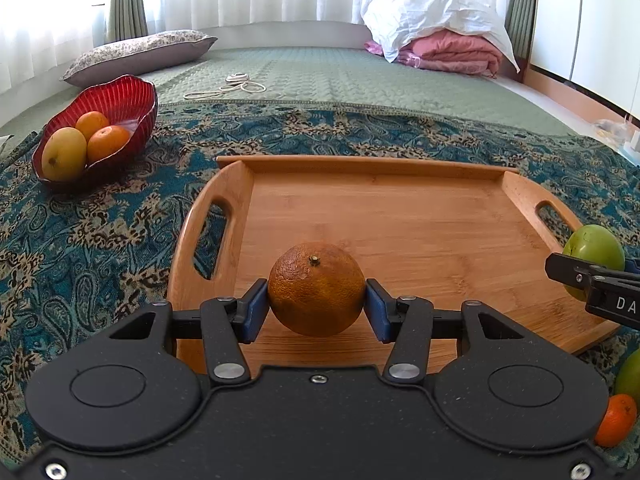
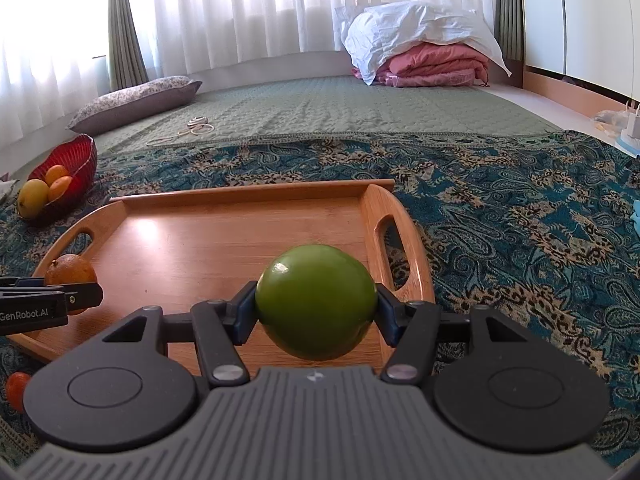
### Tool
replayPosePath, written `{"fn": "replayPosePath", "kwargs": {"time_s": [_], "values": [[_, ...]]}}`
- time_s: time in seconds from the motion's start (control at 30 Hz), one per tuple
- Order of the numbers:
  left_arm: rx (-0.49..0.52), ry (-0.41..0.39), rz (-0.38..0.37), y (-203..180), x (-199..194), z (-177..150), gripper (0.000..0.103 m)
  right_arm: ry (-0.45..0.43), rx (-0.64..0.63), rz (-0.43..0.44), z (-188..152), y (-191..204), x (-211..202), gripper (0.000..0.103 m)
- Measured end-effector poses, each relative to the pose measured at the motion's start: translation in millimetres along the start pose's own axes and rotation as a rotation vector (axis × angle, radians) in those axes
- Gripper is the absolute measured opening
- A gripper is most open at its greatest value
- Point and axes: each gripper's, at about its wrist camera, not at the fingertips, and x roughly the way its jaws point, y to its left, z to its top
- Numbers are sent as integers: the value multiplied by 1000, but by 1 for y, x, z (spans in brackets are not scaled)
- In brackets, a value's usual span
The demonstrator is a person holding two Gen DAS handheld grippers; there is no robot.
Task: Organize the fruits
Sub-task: 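Carry the brown-orange orange with the left gripper while the right gripper carries the green pomelo onto the tray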
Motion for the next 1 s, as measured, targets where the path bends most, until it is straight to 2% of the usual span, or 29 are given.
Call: {"fn": "replayPosePath", "kwargs": {"time_s": [1.0], "values": [[19, 4, 16, -3, 6, -5, 49, 65, 0, -23, -7, -2, 11, 63]]}}
